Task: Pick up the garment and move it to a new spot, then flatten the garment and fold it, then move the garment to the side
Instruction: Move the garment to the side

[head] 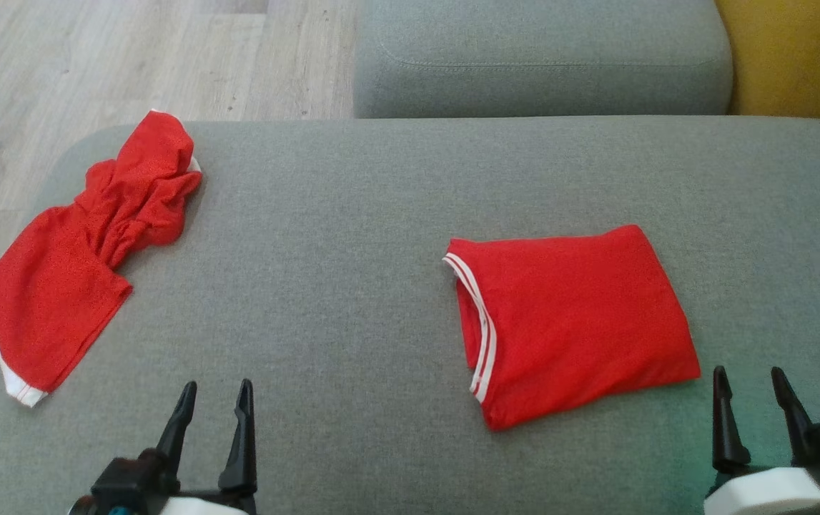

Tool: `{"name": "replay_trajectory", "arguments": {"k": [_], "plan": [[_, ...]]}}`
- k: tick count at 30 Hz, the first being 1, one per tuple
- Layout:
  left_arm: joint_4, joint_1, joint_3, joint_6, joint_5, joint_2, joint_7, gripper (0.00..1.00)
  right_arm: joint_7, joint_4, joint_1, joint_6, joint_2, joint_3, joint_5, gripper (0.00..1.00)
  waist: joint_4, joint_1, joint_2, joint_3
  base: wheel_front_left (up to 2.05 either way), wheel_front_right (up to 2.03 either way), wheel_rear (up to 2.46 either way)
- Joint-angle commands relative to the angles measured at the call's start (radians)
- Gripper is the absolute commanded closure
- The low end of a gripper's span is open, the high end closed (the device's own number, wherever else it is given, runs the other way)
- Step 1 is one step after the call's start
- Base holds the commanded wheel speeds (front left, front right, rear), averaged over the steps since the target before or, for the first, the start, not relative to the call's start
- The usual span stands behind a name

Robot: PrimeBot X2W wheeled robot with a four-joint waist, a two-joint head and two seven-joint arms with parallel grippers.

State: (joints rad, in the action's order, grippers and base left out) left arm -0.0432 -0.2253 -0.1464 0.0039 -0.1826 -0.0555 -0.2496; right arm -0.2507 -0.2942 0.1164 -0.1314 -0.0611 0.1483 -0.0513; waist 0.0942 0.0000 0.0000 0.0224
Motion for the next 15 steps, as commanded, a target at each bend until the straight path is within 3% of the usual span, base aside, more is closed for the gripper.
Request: {"name": "replay_trajectory", "arguments": {"k": [1,7,15], "plan": [[0.027,0.028,0.04,0.0,0.008,0.005,-0.012,0.0,-0.011,0.026,-0.034,0.001,-0.007,-0.022,0.004,0.0,0.001,0.0,0.0,-0.002,0.0,0.0,0.0],[0.035,0.036,0.029,0.004,0.003,0.005,-0.012,0.0,0.043,0.003,-0.147,0.001,-0.033,-0.066,-0.071,0.0,-0.005,0.0,0.0,-0.038,0.0,0.0,0.0],[0.032,0.11,-0.029,0.01,0.0,0.005,-0.012,0.0,0.477,-0.173,-0.449,0.001,-0.13,-0.105,-0.194,0.0,0.013,0.0,0.0,-0.148,0.0,0.0,0.0]]}}
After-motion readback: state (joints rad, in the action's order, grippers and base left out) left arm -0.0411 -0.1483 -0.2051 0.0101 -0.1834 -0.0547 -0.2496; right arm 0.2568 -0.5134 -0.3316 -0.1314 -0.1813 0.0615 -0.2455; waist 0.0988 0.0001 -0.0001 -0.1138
